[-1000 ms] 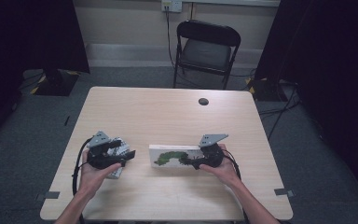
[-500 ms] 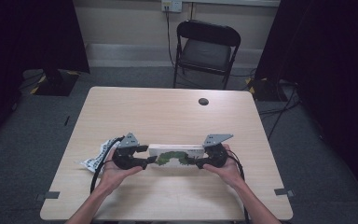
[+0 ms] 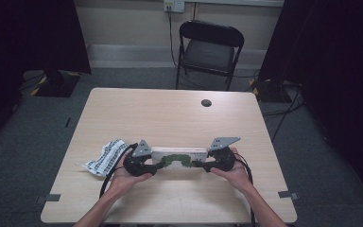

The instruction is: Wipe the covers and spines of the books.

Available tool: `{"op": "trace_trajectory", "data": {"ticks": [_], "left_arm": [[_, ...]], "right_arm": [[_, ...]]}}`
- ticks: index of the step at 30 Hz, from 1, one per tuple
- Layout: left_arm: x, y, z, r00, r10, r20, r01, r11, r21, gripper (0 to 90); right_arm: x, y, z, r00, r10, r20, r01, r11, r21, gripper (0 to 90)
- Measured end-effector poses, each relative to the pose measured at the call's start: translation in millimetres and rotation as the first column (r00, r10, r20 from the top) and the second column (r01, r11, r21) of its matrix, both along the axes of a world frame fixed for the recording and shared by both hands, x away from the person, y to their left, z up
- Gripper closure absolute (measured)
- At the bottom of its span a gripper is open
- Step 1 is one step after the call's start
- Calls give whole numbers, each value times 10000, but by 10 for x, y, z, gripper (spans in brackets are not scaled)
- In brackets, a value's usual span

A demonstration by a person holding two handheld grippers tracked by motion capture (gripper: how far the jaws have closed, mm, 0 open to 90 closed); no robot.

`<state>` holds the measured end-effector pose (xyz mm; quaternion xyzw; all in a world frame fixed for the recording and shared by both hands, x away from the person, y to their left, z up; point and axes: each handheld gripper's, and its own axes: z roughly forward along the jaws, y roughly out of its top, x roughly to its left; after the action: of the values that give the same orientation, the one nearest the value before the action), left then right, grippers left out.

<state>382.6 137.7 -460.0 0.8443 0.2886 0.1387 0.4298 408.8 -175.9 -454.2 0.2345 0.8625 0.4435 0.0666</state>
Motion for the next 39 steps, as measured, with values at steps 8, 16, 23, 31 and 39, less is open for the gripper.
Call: {"op": "trace_trajectory", "data": {"ticks": [8, 16, 23, 31, 39], "left_arm": [[-14, -18, 57, 9990, 28, 435, -54, 9982, 599, 549], [122, 21, 111, 9938, 391, 1041, -457, 9971, 615, 541], [245, -16, 2, 9864, 999, 1303, -1111, 9904, 820, 531], [268, 5, -20, 9873, 1153, 1089, -1222, 9908, 590, 515], [167, 102, 69, 9939, 786, 777, -826, 9953, 497, 507]], "right_arm": [[-6, 30, 31, 9989, -251, 388, 261, 9993, -251, 588], [121, 119, 87, 9938, -565, 961, 586, 9981, -192, 574], [297, 185, 85, 9905, -640, 1214, 728, 9949, -699, 567], [333, 207, 14, 9900, -762, 1187, 840, 9945, -621, 562], [267, 181, 31, 9950, -718, 689, 757, 9955, -564, 490]]}}
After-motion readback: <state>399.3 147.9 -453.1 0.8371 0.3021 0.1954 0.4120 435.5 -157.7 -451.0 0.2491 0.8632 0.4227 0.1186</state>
